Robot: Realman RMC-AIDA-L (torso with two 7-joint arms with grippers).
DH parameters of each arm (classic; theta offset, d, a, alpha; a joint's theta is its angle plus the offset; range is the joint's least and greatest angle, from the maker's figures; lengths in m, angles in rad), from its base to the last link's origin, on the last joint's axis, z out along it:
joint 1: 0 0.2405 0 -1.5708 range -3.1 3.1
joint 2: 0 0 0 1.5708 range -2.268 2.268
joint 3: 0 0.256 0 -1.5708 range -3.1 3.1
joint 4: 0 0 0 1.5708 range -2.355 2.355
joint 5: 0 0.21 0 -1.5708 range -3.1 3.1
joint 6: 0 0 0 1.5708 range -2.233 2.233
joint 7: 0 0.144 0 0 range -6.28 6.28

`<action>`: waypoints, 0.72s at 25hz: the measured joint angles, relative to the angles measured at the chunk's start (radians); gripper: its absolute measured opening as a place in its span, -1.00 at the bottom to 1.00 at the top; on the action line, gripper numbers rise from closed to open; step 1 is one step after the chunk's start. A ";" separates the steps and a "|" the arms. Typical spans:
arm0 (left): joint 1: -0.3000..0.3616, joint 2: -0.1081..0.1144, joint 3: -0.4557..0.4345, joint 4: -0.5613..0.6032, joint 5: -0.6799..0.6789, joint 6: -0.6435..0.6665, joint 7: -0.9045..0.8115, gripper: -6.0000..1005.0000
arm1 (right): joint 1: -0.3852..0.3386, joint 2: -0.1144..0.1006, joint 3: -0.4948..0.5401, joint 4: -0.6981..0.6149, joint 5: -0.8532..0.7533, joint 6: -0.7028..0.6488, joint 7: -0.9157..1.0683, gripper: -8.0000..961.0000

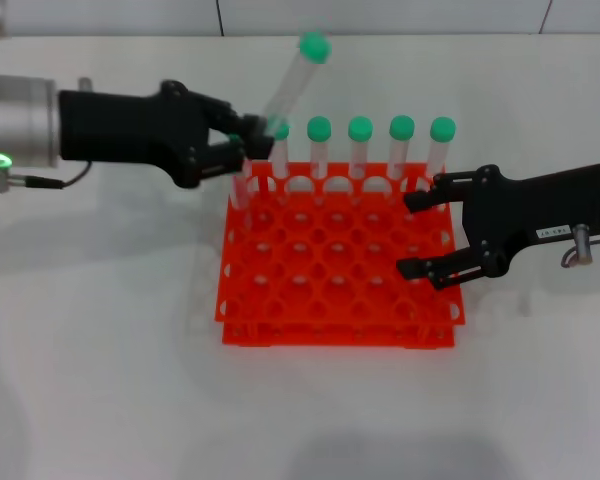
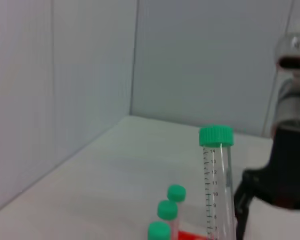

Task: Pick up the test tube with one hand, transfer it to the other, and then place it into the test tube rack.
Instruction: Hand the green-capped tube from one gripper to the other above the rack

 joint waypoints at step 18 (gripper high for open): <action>-0.025 -0.055 0.000 -0.031 0.108 -0.067 0.080 -0.56 | 0.011 0.000 0.009 0.003 0.027 0.020 0.024 0.65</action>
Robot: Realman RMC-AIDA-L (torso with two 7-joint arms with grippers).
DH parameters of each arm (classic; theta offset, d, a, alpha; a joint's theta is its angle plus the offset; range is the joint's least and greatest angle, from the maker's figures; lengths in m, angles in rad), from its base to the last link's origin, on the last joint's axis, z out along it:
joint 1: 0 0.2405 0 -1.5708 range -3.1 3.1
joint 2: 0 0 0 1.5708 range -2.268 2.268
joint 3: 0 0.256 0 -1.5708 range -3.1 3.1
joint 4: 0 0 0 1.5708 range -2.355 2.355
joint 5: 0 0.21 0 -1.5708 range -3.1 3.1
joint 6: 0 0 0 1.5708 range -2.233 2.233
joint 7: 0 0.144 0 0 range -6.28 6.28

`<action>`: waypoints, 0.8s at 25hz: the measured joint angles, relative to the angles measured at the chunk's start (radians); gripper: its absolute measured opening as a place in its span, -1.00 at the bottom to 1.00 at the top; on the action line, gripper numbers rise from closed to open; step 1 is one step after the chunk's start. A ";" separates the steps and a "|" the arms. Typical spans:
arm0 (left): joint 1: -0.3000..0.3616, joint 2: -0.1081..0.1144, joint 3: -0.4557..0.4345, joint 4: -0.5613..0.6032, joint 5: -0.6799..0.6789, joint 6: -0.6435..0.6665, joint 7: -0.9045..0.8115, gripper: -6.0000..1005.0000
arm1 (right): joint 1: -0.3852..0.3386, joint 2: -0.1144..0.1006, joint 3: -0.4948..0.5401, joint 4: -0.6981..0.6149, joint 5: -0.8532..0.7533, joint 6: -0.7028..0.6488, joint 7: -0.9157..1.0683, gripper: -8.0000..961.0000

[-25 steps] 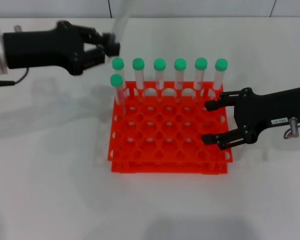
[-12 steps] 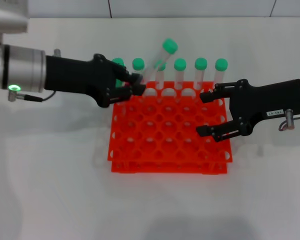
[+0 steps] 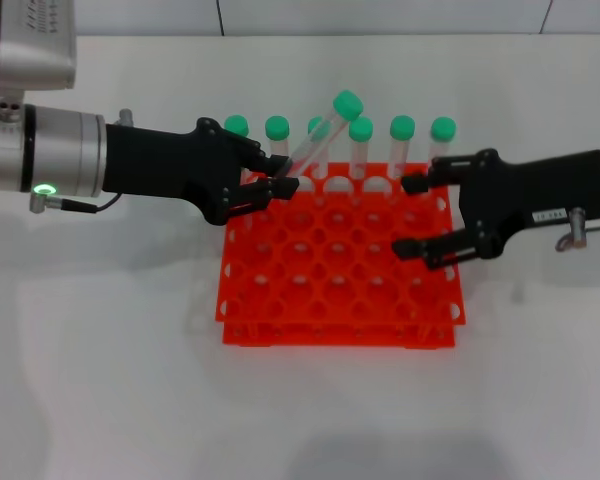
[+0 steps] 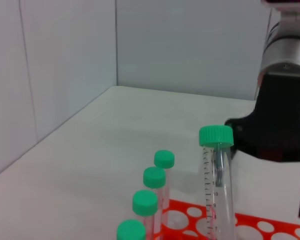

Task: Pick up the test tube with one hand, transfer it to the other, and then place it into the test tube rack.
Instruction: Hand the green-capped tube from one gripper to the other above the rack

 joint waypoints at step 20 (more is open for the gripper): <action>-0.003 -0.015 0.001 -0.001 -0.001 -0.024 0.024 -0.54 | -0.002 0.000 -0.008 0.227 0.375 0.086 -0.028 0.64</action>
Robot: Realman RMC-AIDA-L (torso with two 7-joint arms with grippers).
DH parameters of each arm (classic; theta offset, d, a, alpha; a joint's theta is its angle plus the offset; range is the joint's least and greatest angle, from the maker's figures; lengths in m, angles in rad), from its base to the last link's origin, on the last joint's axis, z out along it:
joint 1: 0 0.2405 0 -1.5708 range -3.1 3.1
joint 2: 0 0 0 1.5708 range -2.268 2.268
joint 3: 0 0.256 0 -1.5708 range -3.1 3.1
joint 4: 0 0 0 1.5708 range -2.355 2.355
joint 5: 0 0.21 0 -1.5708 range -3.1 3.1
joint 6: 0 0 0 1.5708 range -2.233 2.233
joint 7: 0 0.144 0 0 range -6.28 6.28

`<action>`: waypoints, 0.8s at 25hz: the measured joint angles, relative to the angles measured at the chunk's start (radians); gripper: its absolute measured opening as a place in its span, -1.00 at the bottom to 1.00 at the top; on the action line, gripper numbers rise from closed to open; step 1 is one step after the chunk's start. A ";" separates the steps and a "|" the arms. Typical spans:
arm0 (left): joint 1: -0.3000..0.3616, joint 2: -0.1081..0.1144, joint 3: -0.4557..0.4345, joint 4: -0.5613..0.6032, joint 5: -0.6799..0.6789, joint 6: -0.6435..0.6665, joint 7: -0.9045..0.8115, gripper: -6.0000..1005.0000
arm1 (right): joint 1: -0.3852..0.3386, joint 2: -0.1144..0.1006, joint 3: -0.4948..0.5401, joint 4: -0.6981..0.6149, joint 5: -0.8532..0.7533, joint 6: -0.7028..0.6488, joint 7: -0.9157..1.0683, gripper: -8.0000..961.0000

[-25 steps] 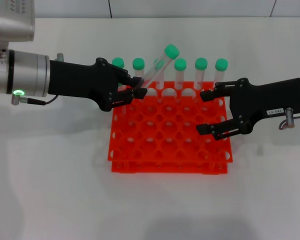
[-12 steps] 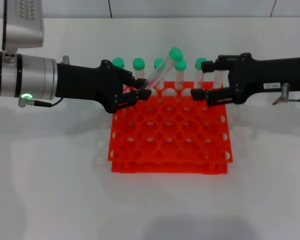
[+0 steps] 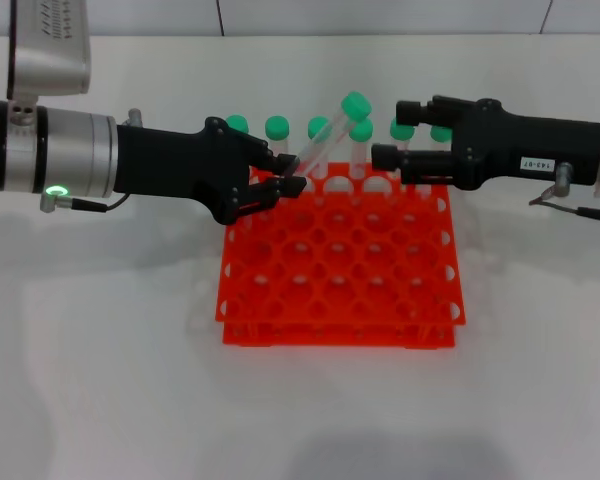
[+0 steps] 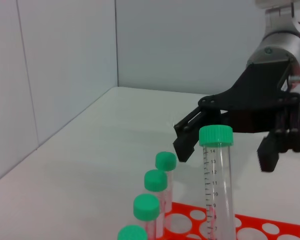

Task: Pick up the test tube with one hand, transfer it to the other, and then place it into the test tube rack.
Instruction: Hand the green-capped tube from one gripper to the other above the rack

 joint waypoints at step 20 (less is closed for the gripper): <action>-0.022 -0.011 0.011 0.000 0.008 -0.026 0.004 -0.53 | 0.014 0.012 -0.442 0.244 0.693 0.068 -0.370 0.64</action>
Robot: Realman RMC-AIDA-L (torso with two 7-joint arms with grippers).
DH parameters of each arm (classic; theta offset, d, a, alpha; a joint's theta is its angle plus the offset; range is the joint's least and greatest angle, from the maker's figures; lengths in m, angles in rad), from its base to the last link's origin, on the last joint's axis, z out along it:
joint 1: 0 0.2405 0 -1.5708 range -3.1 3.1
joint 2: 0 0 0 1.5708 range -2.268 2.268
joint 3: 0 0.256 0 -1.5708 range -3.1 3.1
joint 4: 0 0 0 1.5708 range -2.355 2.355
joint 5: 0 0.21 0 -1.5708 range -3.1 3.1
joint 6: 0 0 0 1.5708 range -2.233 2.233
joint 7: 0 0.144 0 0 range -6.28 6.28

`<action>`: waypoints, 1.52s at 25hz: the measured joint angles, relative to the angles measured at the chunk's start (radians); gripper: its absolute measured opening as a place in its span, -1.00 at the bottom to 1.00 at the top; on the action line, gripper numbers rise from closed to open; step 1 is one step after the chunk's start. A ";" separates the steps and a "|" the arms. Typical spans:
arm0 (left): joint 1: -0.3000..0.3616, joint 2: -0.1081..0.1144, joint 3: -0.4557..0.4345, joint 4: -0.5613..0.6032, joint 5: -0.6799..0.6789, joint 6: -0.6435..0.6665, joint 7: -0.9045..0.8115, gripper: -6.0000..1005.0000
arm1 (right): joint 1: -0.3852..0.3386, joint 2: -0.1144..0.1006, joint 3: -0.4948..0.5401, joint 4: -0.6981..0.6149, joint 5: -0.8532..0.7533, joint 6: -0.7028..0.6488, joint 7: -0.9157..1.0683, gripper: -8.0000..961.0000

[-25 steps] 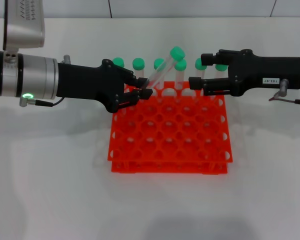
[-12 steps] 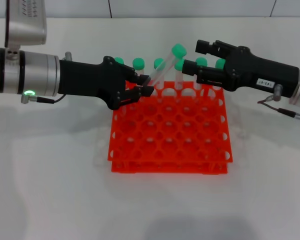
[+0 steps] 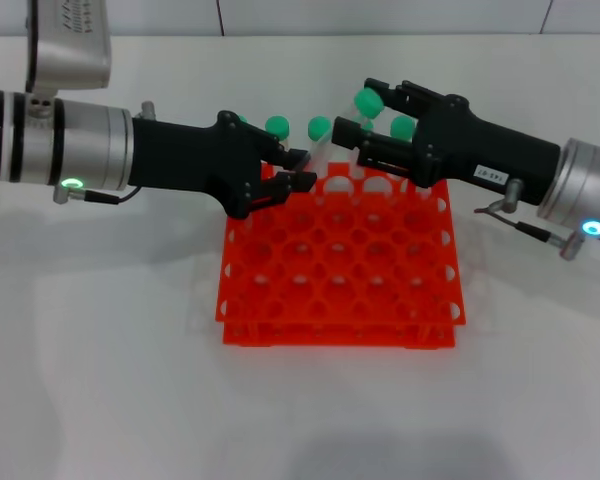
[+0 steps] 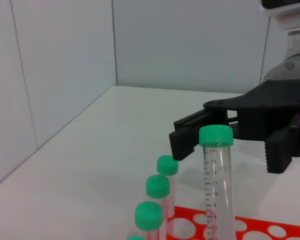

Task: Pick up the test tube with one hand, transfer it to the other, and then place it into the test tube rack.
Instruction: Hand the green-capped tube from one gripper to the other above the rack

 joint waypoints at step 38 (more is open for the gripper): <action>0.007 0.001 -0.001 0.004 -0.008 0.000 -0.002 -0.51 | -0.038 0.000 -0.175 0.005 0.268 0.025 -0.059 0.57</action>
